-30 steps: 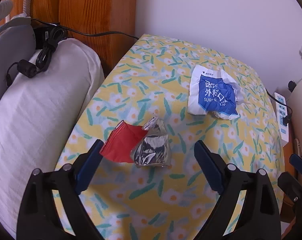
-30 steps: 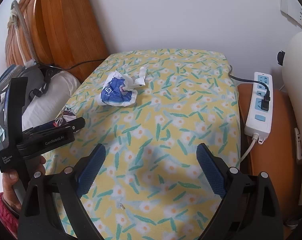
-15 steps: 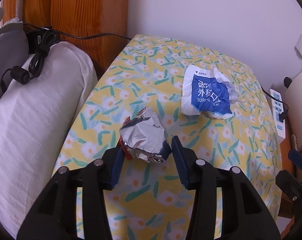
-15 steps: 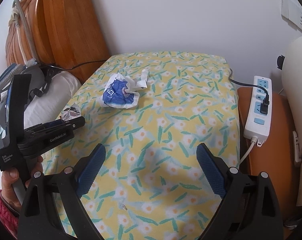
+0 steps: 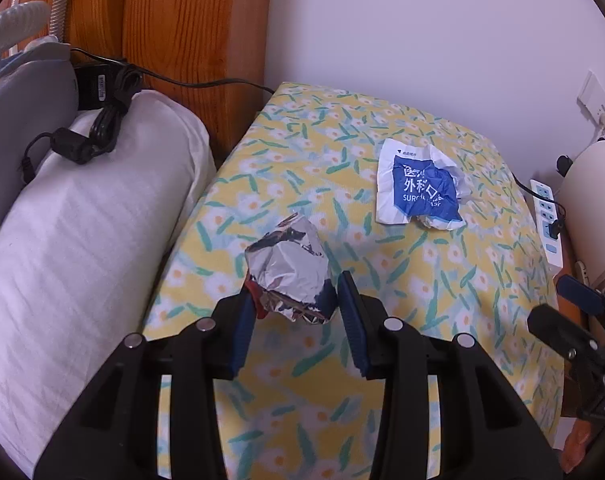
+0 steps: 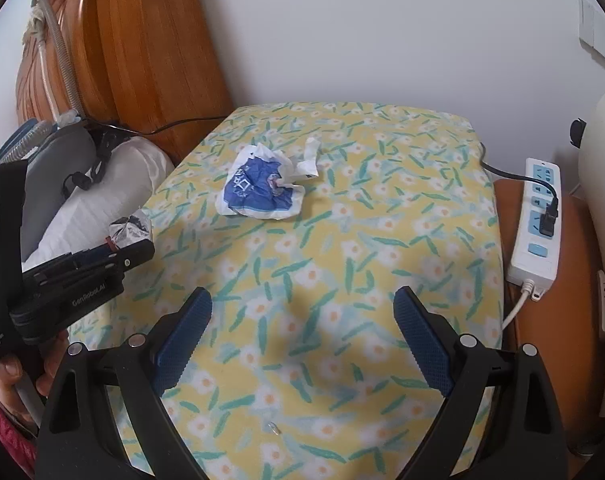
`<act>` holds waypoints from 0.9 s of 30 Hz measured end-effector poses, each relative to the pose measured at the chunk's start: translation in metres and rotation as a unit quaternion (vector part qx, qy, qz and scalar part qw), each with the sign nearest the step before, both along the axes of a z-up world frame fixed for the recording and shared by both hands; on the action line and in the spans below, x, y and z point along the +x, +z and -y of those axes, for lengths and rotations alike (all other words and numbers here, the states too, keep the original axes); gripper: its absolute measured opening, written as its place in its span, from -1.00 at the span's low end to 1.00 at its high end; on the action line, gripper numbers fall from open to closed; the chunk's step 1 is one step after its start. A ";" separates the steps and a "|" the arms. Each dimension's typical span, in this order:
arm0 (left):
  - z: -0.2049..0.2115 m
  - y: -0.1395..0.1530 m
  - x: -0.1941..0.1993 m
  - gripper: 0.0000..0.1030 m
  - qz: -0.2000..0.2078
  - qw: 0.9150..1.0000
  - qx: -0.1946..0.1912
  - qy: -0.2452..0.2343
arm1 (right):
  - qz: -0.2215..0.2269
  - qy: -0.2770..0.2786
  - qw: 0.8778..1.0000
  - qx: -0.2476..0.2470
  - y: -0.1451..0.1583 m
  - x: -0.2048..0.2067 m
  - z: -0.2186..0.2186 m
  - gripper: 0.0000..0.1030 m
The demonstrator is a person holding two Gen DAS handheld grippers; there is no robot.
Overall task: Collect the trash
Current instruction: 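Grasp the blue-printed mask packet with the right tool while the left tool holds the foil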
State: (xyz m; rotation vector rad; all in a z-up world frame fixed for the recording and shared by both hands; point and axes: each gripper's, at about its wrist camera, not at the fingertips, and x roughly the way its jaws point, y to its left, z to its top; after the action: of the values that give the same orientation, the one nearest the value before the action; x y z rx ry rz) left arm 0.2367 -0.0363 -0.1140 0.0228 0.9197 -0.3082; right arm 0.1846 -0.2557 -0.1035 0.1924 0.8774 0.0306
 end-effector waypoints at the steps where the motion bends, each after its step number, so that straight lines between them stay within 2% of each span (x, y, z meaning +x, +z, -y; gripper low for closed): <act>1: -0.002 0.001 -0.001 -0.24 0.000 1.000 0.000 -0.002 | 0.001 0.002 1.000 0.000 0.000 0.003 -0.002 0.78; 4: -0.004 0.002 -0.004 -0.24 0.004 1.000 0.003 -0.008 | -0.002 0.014 1.000 -0.006 0.002 0.019 -0.007 0.78; 9: -0.009 0.003 -0.008 -0.24 0.006 1.000 0.011 -0.015 | -0.022 0.028 0.999 -0.036 0.004 0.068 -0.021 0.78; 13: -0.015 0.002 -0.010 -0.24 -0.001 1.000 -0.003 -0.011 | -0.067 0.016 0.996 -0.053 -0.002 0.116 -0.032 0.78; 16: -0.017 0.001 -0.011 -0.24 -0.002 1.000 -0.009 -0.008 | -0.090 0.005 0.995 -0.043 -0.004 0.140 -0.042 0.78; 19: -0.016 0.000 -0.012 -0.24 0.000 1.000 -0.009 -0.009 | -0.112 -0.012 0.993 -0.043 -0.008 0.157 -0.052 0.78; 22: -0.018 0.000 -0.013 -0.24 0.000 1.000 -0.013 -0.013 | -0.133 -0.034 0.988 -0.067 -0.013 0.169 -0.057 0.78; 27: -0.022 0.002 -0.013 -0.24 -0.001 1.000 -0.020 -0.013 | -0.152 -0.066 0.983 -0.085 -0.020 0.175 -0.060 0.78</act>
State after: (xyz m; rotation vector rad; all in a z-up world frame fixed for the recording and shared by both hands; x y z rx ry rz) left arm 0.2236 -0.0145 -0.1124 -0.0022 0.9157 -0.3503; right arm 0.3591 -0.1961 -0.1240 0.0959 1.1635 -0.2027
